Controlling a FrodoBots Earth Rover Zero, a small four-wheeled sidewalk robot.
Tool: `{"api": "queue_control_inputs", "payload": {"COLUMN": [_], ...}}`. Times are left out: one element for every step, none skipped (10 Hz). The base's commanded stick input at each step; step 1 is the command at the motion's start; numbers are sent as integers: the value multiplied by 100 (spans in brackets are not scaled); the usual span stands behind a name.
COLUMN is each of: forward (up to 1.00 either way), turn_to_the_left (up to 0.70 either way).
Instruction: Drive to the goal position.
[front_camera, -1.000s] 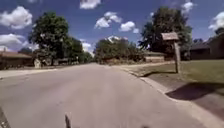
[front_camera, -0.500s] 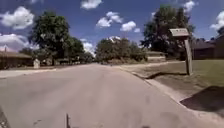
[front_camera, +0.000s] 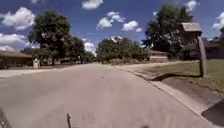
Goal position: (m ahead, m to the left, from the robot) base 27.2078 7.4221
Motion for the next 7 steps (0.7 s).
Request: {"api": "queue_control_inputs", "payload": {"forward": [85, 85, 85, 85, 85, 85, 85], "turn_to_the_left": [0, 0, 0, 0, 0, 0, 0]}}
